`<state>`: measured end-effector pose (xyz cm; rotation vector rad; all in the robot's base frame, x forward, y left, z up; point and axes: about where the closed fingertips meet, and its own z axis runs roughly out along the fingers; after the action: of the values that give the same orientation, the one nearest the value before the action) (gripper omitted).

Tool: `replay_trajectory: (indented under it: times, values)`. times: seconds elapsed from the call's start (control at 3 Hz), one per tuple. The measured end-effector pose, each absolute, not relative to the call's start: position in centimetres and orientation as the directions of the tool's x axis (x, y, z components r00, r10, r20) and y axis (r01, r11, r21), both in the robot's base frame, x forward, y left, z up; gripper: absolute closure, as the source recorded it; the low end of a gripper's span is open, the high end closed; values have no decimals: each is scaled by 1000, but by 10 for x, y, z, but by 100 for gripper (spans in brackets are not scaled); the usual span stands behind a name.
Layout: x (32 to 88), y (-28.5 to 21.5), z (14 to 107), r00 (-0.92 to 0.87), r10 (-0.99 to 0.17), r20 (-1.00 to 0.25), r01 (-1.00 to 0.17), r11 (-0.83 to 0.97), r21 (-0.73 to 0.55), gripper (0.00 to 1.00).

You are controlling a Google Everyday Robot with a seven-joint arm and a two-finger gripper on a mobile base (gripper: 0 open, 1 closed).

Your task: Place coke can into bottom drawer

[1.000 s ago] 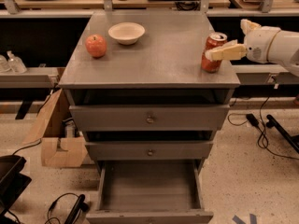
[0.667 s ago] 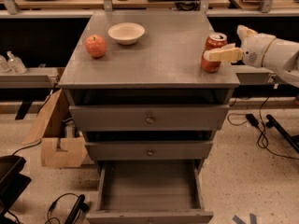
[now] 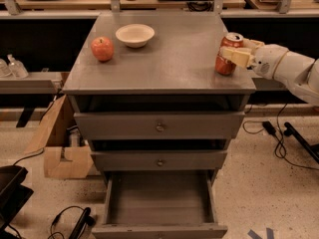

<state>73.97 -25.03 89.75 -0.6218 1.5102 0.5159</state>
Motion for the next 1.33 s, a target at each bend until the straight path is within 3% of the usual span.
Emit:
replay_trajectory:
  times: [0.67,1.33]
  values:
    - [743,-244,895,14,-46,-999,-677,735,-43,100]
    - [722,-209,938,60,-210,-976,-691,697,-193,100]
